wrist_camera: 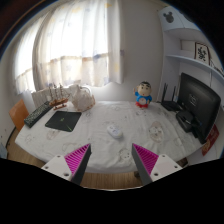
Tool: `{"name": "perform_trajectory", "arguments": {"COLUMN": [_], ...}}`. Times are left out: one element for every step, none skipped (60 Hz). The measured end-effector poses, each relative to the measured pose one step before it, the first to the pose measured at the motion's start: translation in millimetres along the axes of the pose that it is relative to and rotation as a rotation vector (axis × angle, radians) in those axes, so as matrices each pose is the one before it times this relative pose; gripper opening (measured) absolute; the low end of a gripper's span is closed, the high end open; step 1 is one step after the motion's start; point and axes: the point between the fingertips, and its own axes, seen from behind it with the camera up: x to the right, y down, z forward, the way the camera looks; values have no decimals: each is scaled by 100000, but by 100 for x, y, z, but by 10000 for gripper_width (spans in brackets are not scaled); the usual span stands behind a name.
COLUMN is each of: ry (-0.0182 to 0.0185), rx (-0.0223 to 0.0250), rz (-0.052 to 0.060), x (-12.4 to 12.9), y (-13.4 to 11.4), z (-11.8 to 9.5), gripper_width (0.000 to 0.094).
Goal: Arrange mouse
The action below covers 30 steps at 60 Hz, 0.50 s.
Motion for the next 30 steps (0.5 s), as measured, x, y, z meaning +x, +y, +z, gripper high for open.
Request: {"name": "perform_trajectory", "arguments": {"ry": [-129, -132, -160, -223, -301, -282, -242, -123, -80, -23, 52, 32, -16, 1, 60, 143, 243, 321, 414, 369, 396, 248, 228, 105, -50, -225, -277, -308, -378, -381], "rx": [-233, -280, -153, 167, 171, 242, 202, 175, 132, 206, 408, 528, 395, 199, 82, 219, 420, 779, 1000, 901, 508, 496, 539, 667, 637, 569, 328, 126, -97, -27], "rz": [-154, -157, -102, -89, -113, -199, -228, -170, -73, -8, -28, -83, -179, -276, -351, -303, -274, -195, -82, -142, -247, -74, 43, 131, 172, 254, 256, 204, 65, 193], "x": [-164, -137, -125, -115, -139, -127, -100, -71, -30, -3, 20, 4, 10, 11, 46, 88, 120, 139, 144, 153, 39, 148, 113, 82, 61, 52, 18, -9, 129, -44], "y": [227, 243, 205, 236, 120, 103, 93, 111, 98, 67, 36, 17, 26, 80, 85, 31, 8, -69, -101, -31, -11, 63, 37, 33, 40, 75, 142, 169, 100, 153], "z": [416, 443, 427, 372, 452, 446, 442, 465, 439, 444, 447, 470, 467, 477, 482, 503, 510, 507, 520, 549, 549, 501, 529, 544, 544, 555, 559, 570, 565, 574], "gripper_width": [841, 840, 839, 841, 840, 840, 843, 841, 842, 841, 842, 841, 841, 839, 841, 841, 841, 841, 842, 841, 842, 840, 841, 842, 842, 842, 842, 840, 840, 840]}}
